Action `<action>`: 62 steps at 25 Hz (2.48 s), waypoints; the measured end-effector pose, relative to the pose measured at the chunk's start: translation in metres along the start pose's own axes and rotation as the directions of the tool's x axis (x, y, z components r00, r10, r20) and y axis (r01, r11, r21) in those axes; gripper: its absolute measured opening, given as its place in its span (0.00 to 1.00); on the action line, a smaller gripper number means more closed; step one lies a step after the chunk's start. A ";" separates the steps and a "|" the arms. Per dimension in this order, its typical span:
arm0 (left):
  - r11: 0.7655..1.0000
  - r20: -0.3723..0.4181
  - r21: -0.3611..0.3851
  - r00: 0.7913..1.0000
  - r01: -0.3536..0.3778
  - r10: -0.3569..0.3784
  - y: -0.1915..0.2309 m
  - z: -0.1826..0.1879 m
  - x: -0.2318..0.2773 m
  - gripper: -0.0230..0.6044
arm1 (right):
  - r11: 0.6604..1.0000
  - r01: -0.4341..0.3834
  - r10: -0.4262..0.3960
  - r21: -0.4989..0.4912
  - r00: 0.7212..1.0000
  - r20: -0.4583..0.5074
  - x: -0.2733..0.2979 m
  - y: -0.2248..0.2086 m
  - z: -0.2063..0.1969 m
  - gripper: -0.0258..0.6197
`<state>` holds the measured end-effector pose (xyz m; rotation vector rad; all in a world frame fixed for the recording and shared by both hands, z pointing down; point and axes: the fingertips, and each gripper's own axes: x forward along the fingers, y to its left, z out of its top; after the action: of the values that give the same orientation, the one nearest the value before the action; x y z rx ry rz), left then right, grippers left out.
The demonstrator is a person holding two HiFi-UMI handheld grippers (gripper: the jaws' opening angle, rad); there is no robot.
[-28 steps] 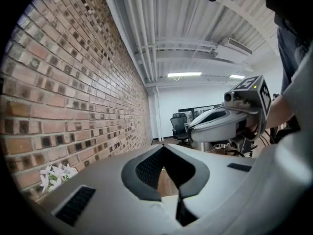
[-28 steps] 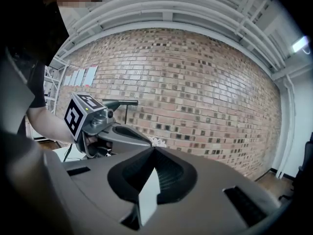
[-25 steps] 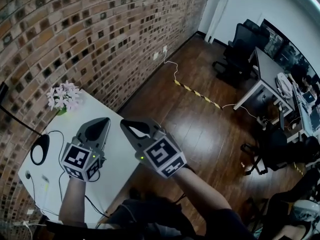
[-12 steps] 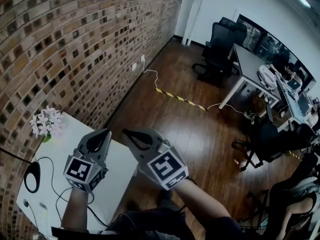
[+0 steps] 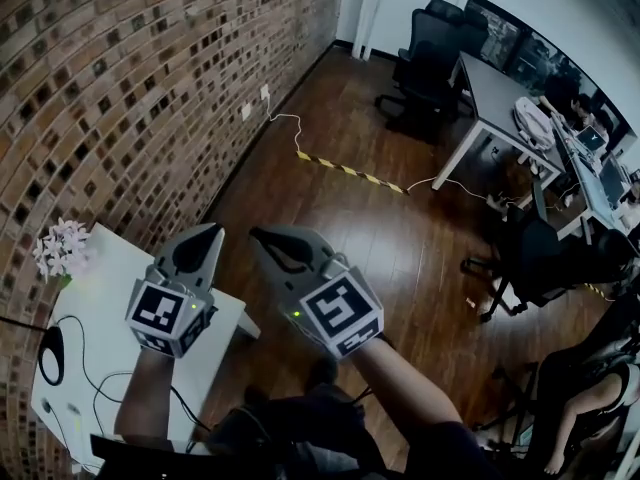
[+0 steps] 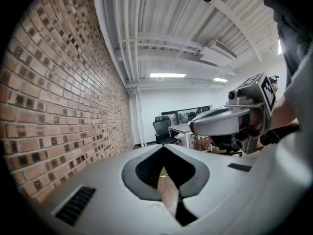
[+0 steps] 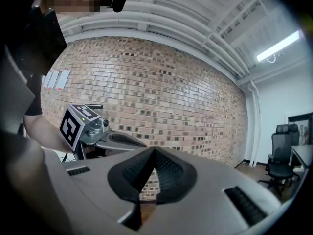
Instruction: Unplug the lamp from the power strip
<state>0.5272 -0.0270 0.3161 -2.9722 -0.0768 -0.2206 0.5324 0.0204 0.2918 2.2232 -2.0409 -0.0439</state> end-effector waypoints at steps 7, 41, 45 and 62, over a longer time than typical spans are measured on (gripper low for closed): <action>0.995 -0.033 0.101 0.999 0.011 -0.008 -0.044 0.017 0.074 0.03 | 1.000 0.001 -0.002 0.023 1.000 0.021 -0.043 -0.079 -0.014 0.04; 0.993 0.047 -0.024 0.992 0.119 -0.117 0.032 0.030 0.277 0.03 | 0.987 0.160 -0.161 -0.022 0.987 -0.026 0.017 -0.276 -0.030 0.04; 0.994 0.046 -0.064 0.995 0.086 -0.083 0.071 0.022 0.281 0.03 | 0.989 0.141 -0.142 -0.054 0.990 -0.025 0.053 -0.281 -0.031 0.04; 0.978 -0.066 -0.101 0.982 -0.185 0.179 0.152 -0.006 0.295 0.03 | 0.992 -0.125 0.125 -0.001 0.992 0.003 0.144 -0.315 -0.050 0.04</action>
<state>0.8272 -0.1664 0.3423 -3.0520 0.2203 -0.2934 0.8621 -0.0936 0.3161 2.0911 -2.1758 -0.0371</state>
